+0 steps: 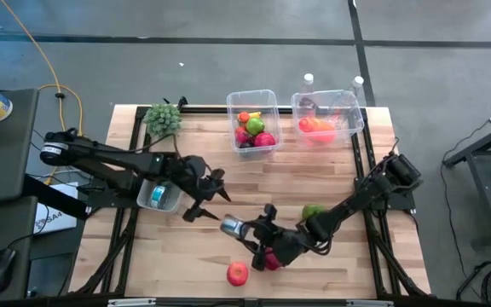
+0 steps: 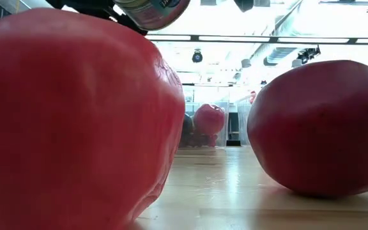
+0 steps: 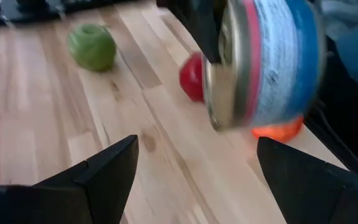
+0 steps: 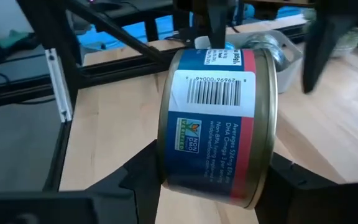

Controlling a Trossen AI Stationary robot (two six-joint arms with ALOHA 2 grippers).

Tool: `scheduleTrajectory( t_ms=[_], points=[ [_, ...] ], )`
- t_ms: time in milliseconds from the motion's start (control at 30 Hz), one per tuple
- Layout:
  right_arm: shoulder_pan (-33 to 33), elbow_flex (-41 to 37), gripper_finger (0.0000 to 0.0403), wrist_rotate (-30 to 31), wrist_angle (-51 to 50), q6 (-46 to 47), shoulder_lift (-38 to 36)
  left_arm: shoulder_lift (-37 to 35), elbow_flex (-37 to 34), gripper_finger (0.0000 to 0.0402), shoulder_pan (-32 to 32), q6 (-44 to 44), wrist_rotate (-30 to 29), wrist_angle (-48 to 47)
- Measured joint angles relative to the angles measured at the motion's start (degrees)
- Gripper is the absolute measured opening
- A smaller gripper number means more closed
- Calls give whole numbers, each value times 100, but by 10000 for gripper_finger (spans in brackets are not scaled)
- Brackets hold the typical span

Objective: Pick & Place Food Item
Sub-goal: Put the blue tuna can into the gray bin

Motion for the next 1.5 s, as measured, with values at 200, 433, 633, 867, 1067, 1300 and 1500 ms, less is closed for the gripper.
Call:
scheduleTrajectory(
  t_ms=[200,433,633,867,1067,1300,1500],
  points=[
    [-122,0,185,-240,4,-150,0,0,-232,319,-366,-159,-238,652],
    [-207,0,180,-353,100,-282,0,0,-234,319,-709,-167,-200,667],
    [-265,0,181,-225,86,-274,0,28,-232,320,-882,-168,-177,716],
    [-347,2,192,-358,143,-275,0,106,-234,320,-889,-195,-234,659],
    [-359,0,178,-322,170,-405,0,243,-226,320,-891,-187,-205,778],
    [-496,0,205,-644,219,-412,0,299,-228,320,-900,-609,-207,739],
    [-618,0,179,-685,219,-436,0,307,-228,320,-941,-618,-688,769]
  ],
)
